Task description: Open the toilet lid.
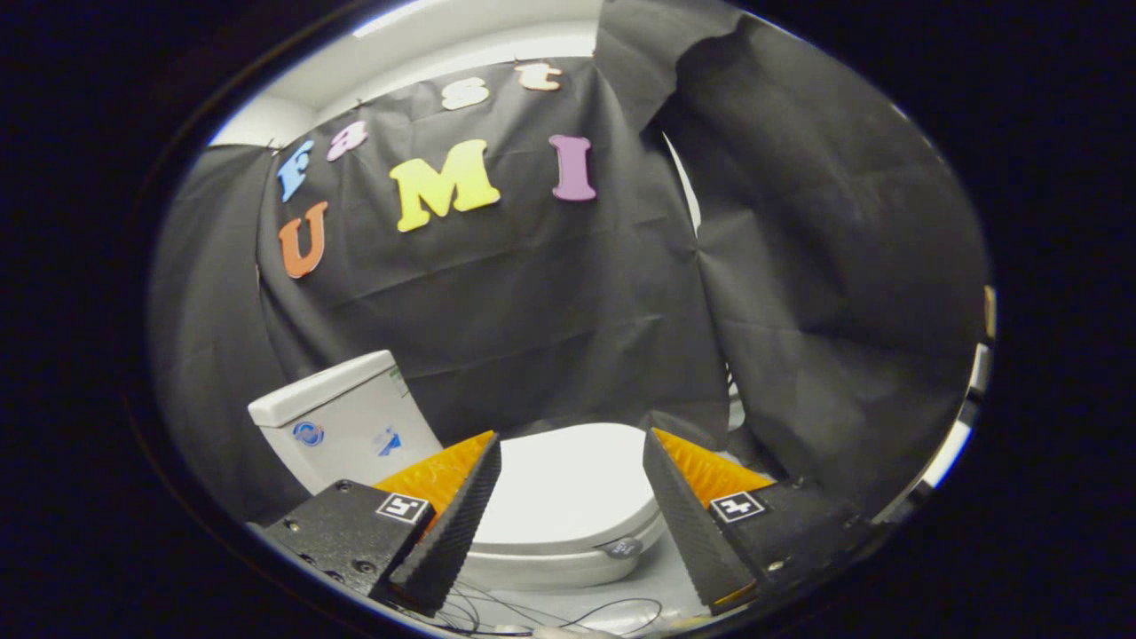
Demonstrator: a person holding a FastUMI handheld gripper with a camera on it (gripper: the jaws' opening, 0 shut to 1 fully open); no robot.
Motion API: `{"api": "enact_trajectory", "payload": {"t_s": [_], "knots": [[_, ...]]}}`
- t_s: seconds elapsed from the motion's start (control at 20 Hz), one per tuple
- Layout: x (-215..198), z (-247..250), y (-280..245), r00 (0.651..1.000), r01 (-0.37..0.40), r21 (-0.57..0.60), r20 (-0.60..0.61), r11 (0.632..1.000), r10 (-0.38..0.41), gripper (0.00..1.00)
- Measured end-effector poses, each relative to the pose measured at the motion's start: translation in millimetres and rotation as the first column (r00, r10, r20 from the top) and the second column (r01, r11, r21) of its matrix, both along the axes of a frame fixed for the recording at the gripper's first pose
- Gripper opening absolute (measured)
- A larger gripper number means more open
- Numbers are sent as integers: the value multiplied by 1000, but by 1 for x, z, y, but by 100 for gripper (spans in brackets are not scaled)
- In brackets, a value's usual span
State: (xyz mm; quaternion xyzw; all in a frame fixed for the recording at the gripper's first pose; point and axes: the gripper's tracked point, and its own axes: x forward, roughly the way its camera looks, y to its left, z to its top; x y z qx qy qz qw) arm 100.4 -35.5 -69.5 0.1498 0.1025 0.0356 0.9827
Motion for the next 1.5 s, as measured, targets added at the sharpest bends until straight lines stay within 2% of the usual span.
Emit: {"api": "enact_trajectory", "payload": {"t_s": [0.15,0.3,0.6,0.9,1.1,1.3,1.5], "knots": [[21,-26,-9,997,-11,144,-71,990,21,100],[36,-62,-17,989,-18,228,-140,973,51,100],[47,-134,-42,960,54,346,-276,937,47,99],[52,-187,-34,917,92,420,-390,903,88,95],[51,-212,-32,885,146,521,-449,841,124,85],[52,-228,-27,860,173,570,-485,804,159,74],[55,-242,-18,839,181,578,-513,796,182,57]]}}
